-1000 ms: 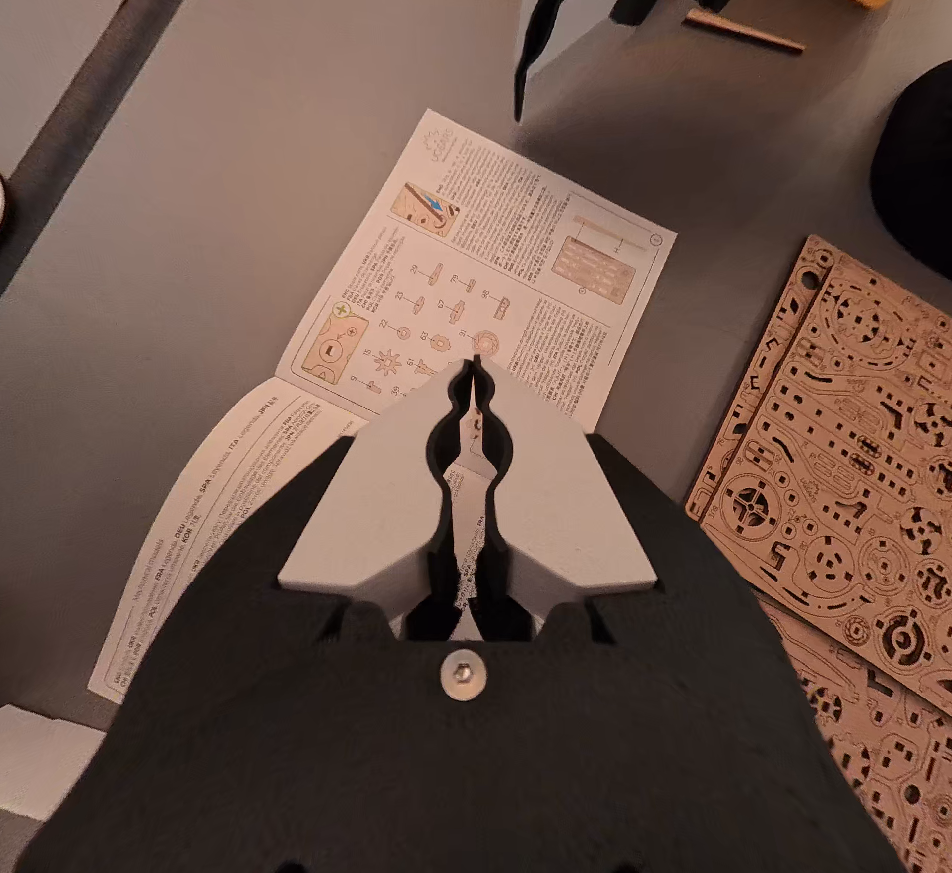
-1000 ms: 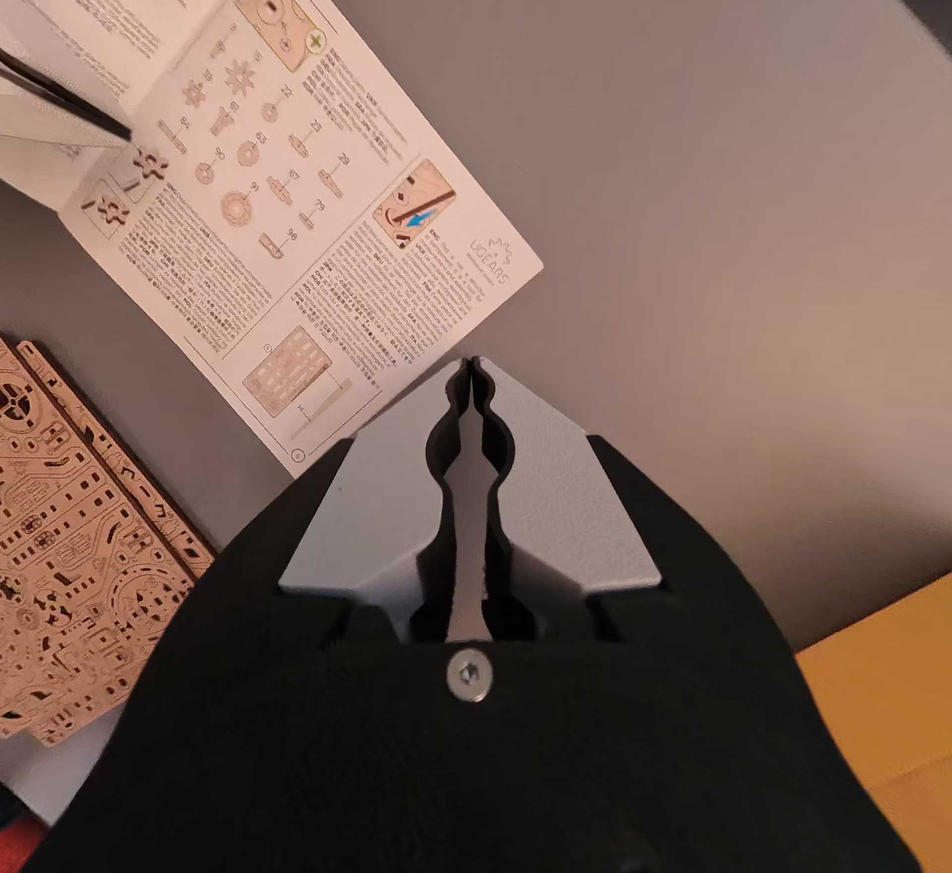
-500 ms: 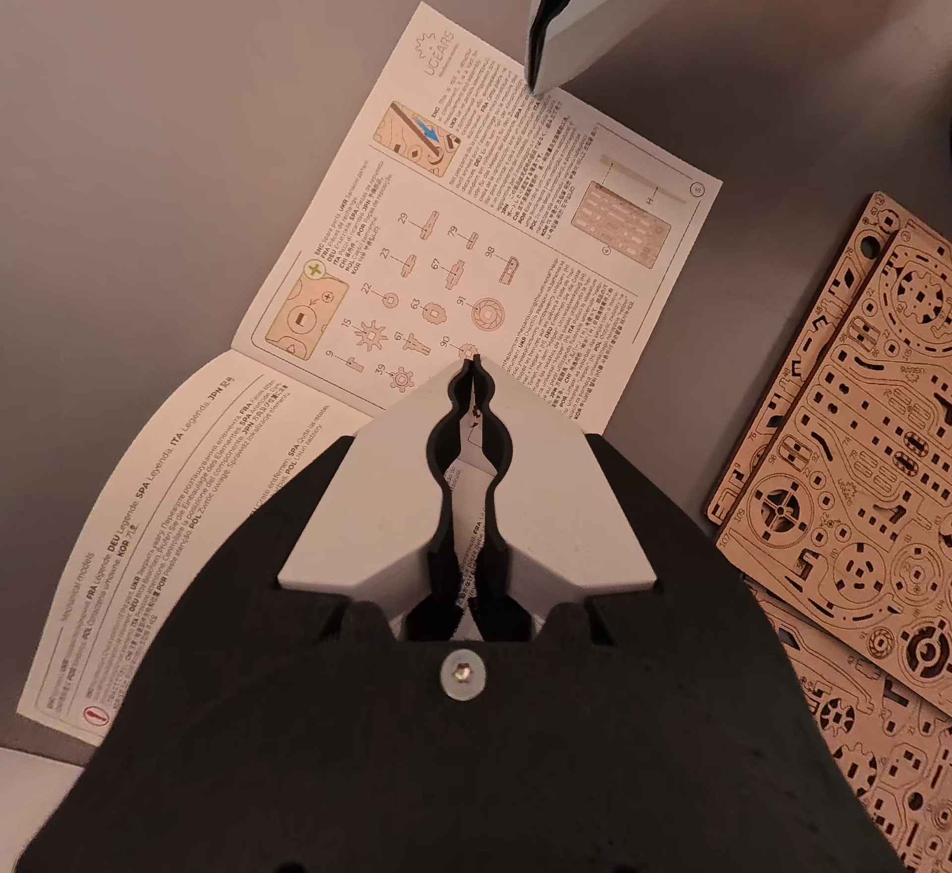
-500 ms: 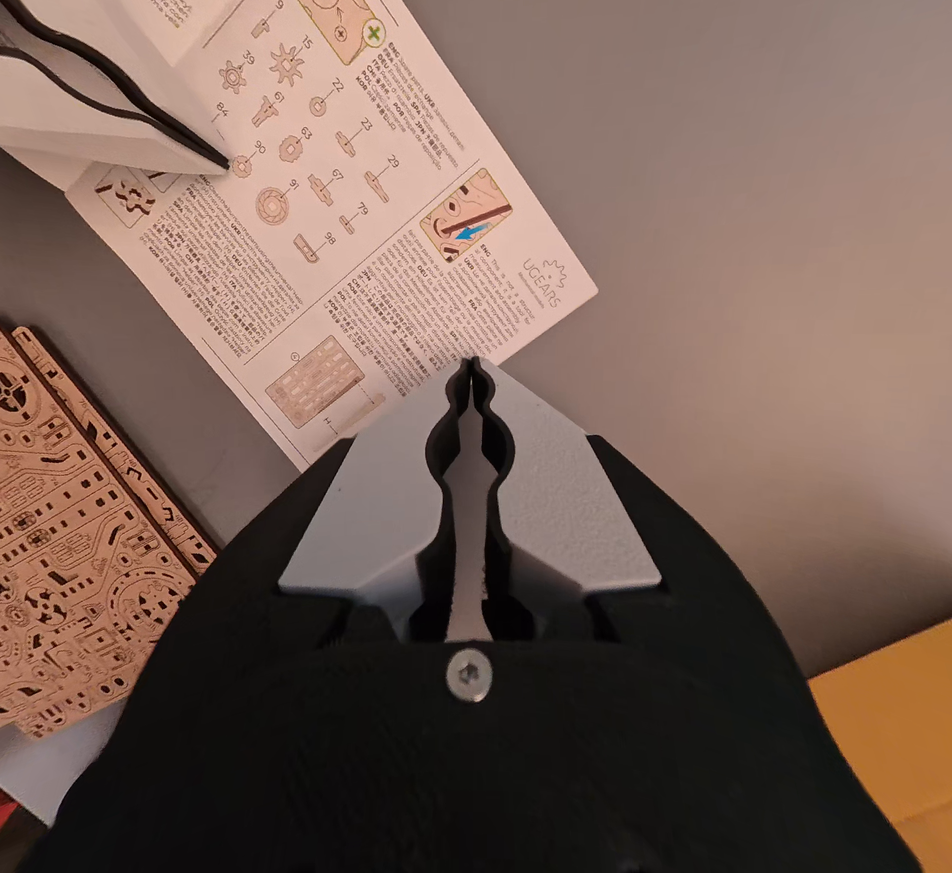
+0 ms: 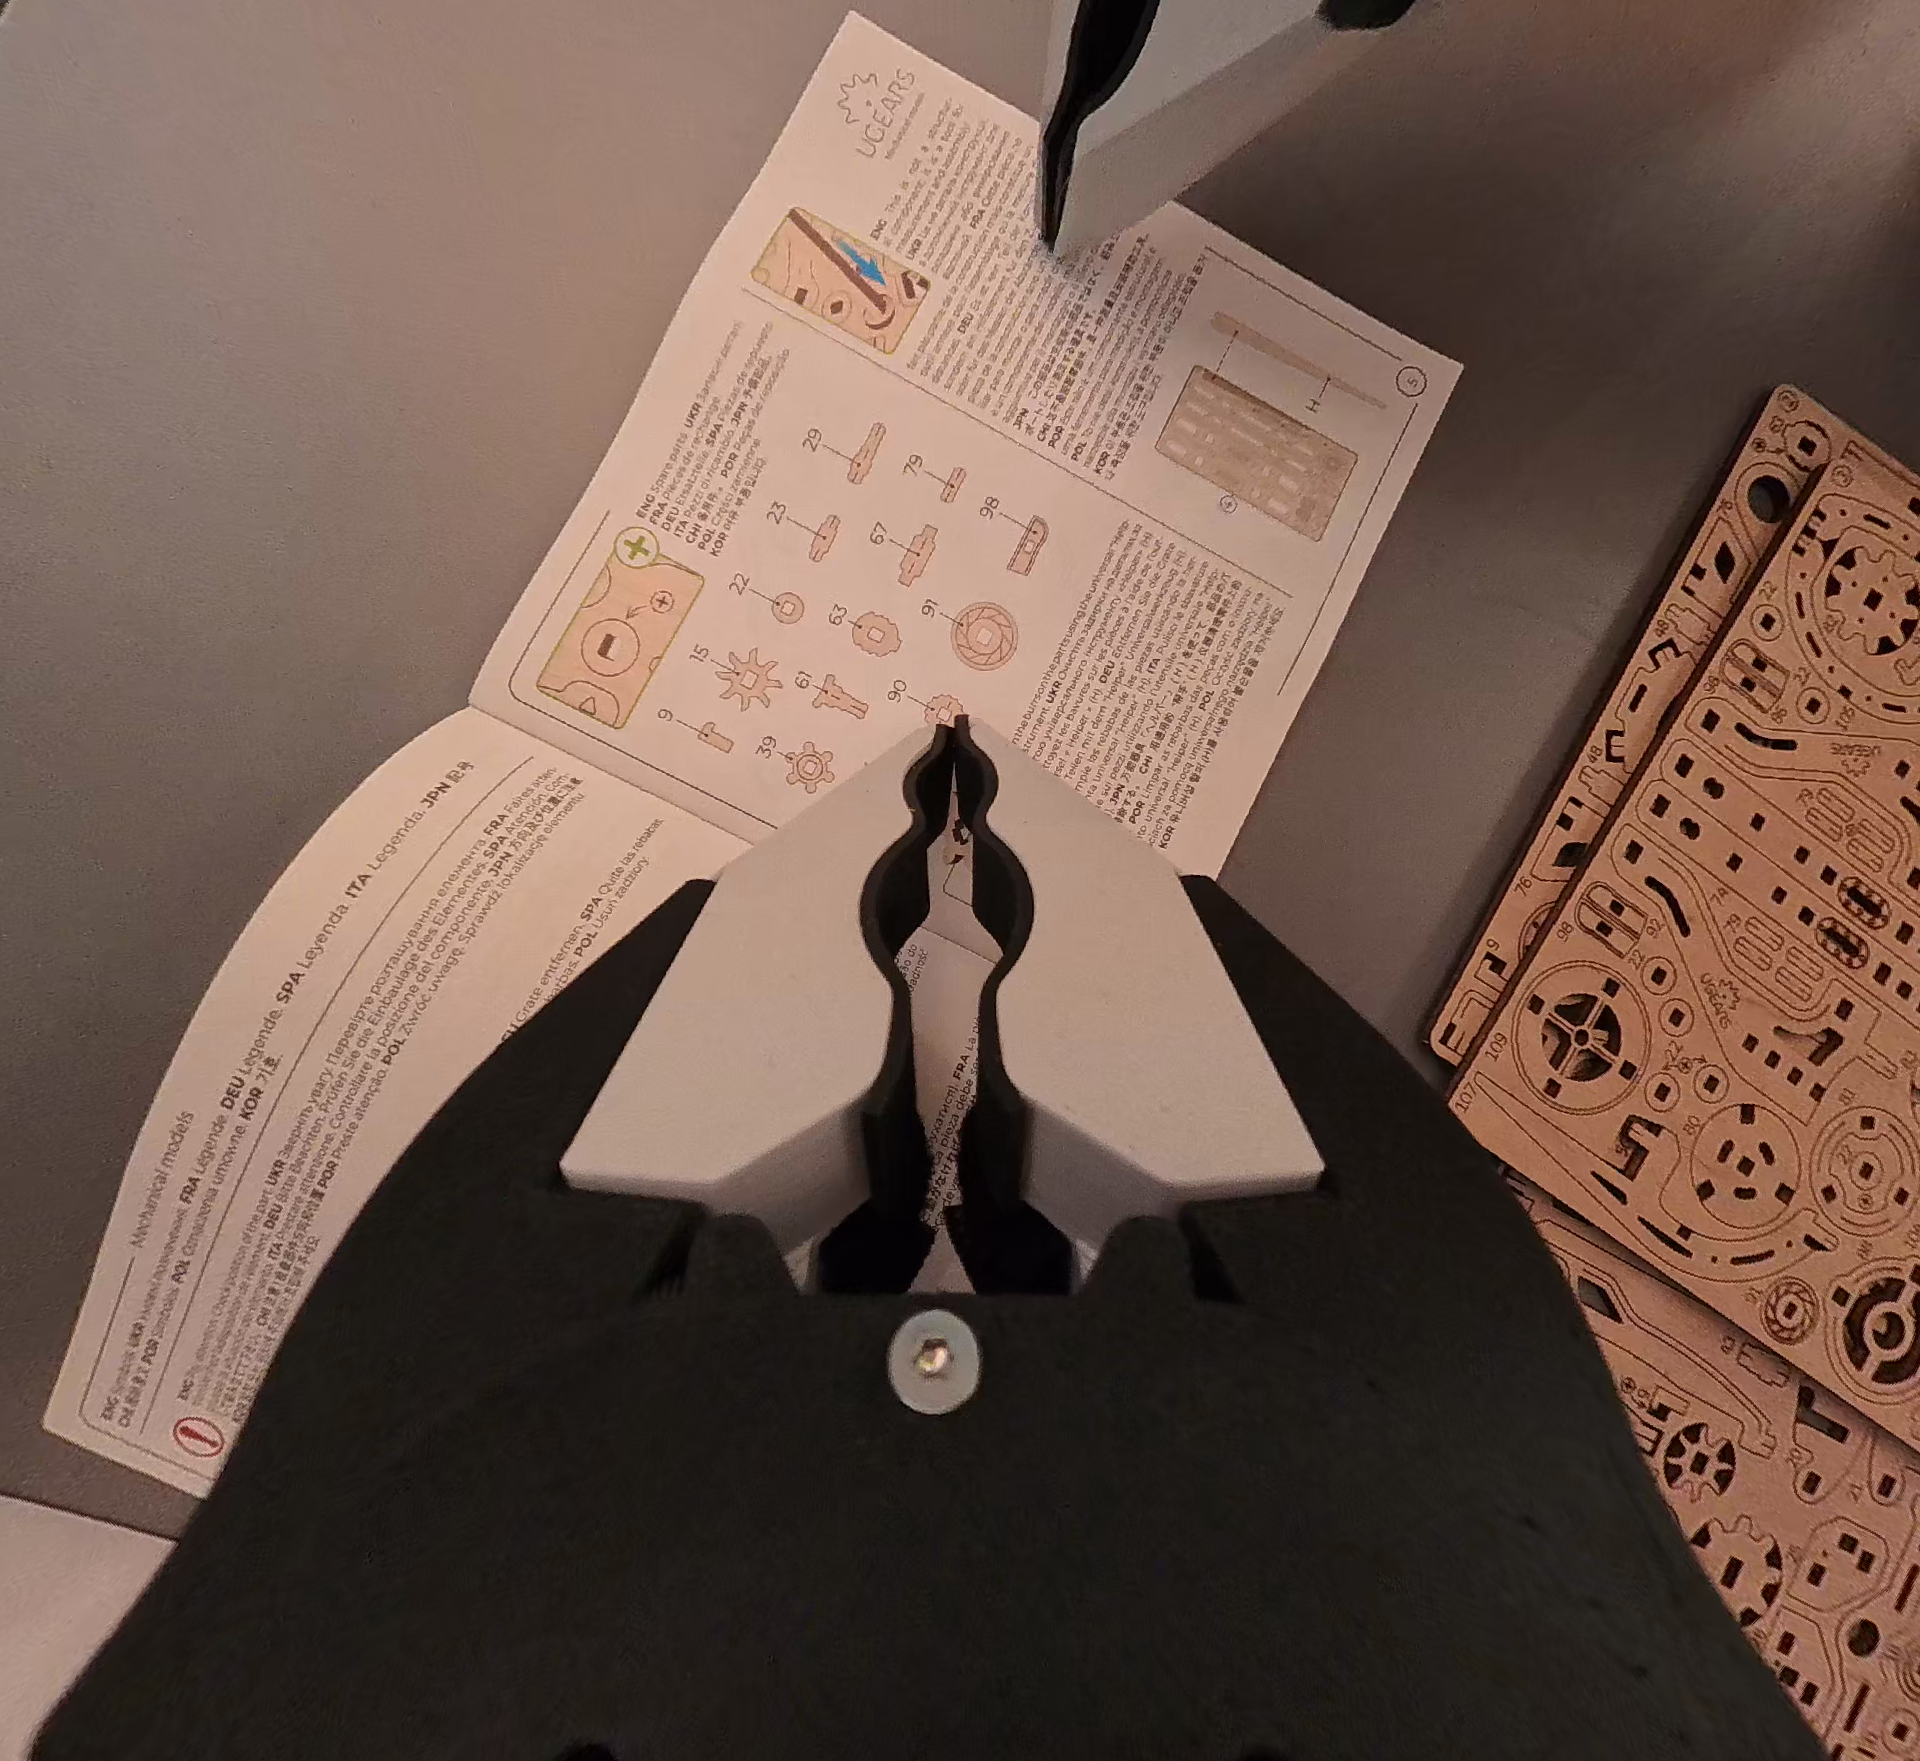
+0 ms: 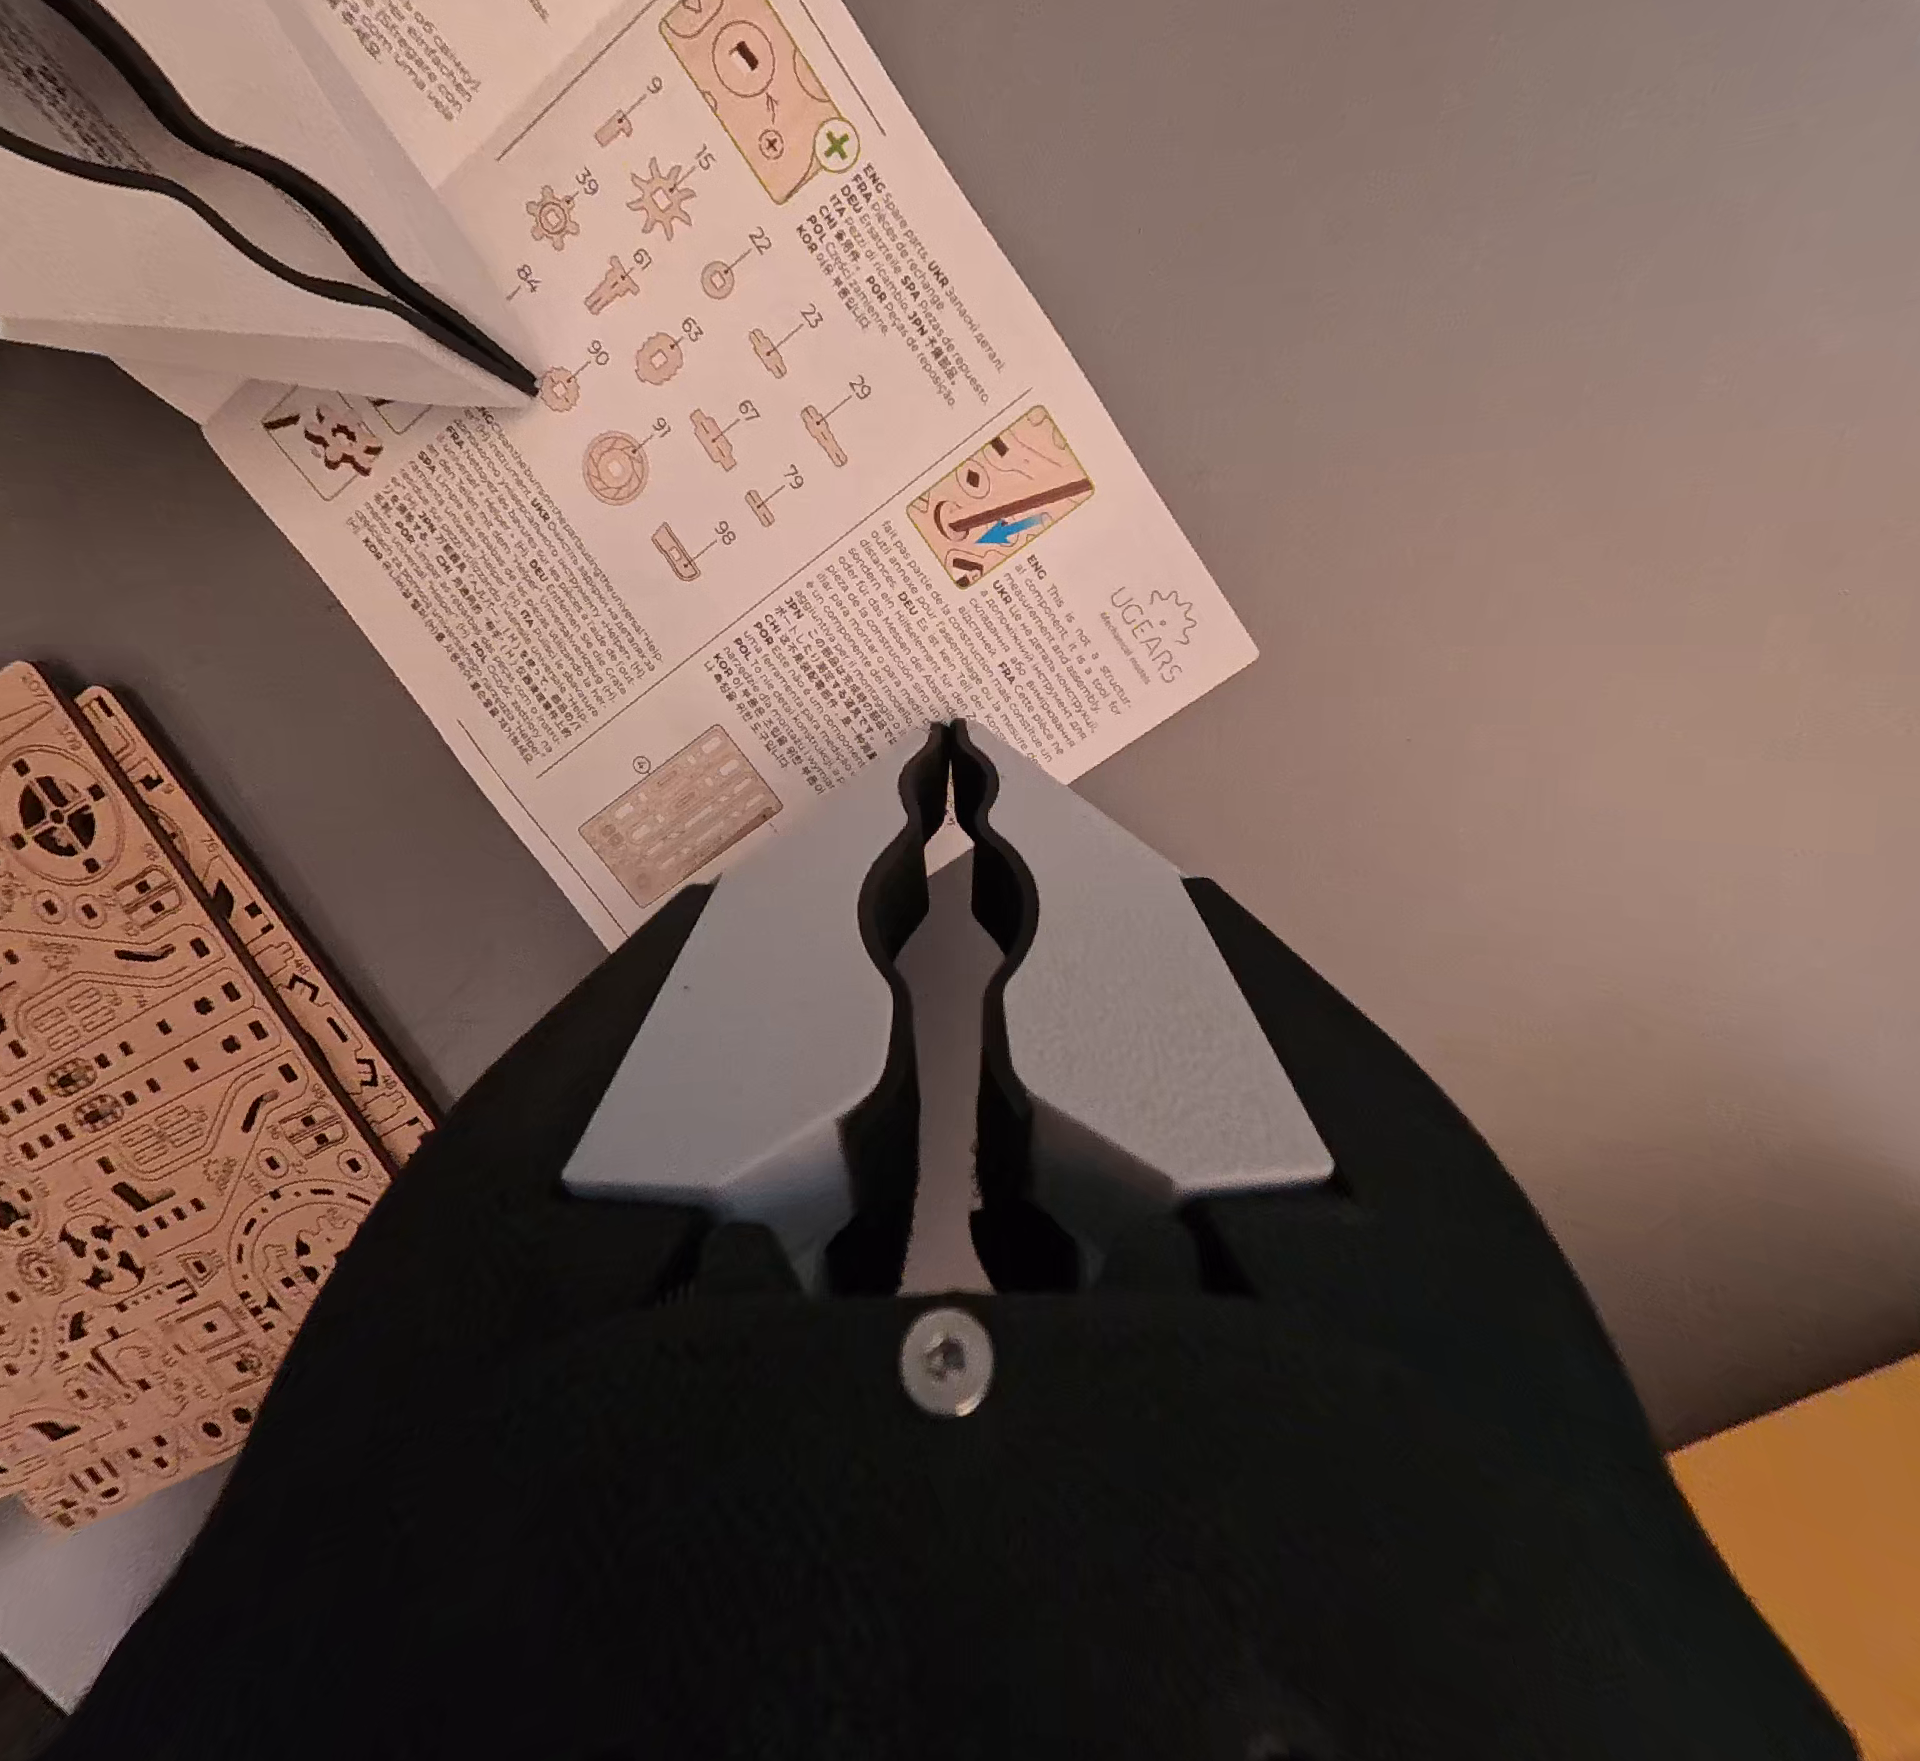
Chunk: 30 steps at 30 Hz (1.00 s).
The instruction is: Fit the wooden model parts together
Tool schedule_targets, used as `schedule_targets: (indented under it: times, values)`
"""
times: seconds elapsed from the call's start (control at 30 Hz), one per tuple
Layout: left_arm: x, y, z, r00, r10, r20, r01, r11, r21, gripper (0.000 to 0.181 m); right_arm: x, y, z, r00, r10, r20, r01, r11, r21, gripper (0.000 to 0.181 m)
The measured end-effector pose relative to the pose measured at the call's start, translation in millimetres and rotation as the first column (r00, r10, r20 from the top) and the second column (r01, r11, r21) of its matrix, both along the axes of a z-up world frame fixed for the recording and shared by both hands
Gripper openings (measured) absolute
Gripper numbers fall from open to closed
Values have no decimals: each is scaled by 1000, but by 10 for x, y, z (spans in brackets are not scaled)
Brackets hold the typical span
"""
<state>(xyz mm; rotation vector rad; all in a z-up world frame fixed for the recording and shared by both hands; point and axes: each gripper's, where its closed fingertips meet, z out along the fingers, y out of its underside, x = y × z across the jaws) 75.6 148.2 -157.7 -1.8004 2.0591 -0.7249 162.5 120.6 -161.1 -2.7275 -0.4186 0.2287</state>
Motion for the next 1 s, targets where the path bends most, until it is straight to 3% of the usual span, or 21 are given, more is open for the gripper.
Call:
schedule_targets:
  times: [0.37,0.47,0.6,0.67,0.77,0.87,1.0]
  values:
    - [2,-8,0,1000,1,4,-1,1000,-11,0,-161,81,6,995,24,-92,-20,999,41,0]
    - [30,-162,92,998,-36,42,41,991,-125,2,-166,84,6,994,20,-105,-16,999,41,0]
    - [45,-351,371,984,-118,131,139,976,-165,49,-166,82,6,993,17,-120,-12,999,42,0]
    - [34,-446,430,974,-174,147,187,979,-86,62,-166,83,6,992,16,-126,-11,999,42,0]
    - [56,-506,343,965,-234,115,217,966,140,69,-168,81,6,990,15,-138,-9,999,43,0]
    - [48,-472,195,961,-277,24,246,887,391,69,-168,80,5,989,12,-149,-6,999,43,0]
    - [78,-509,190,950,-312,12,262,818,512,65,-168,80,5,989,15,-147,-8,999,44,0]
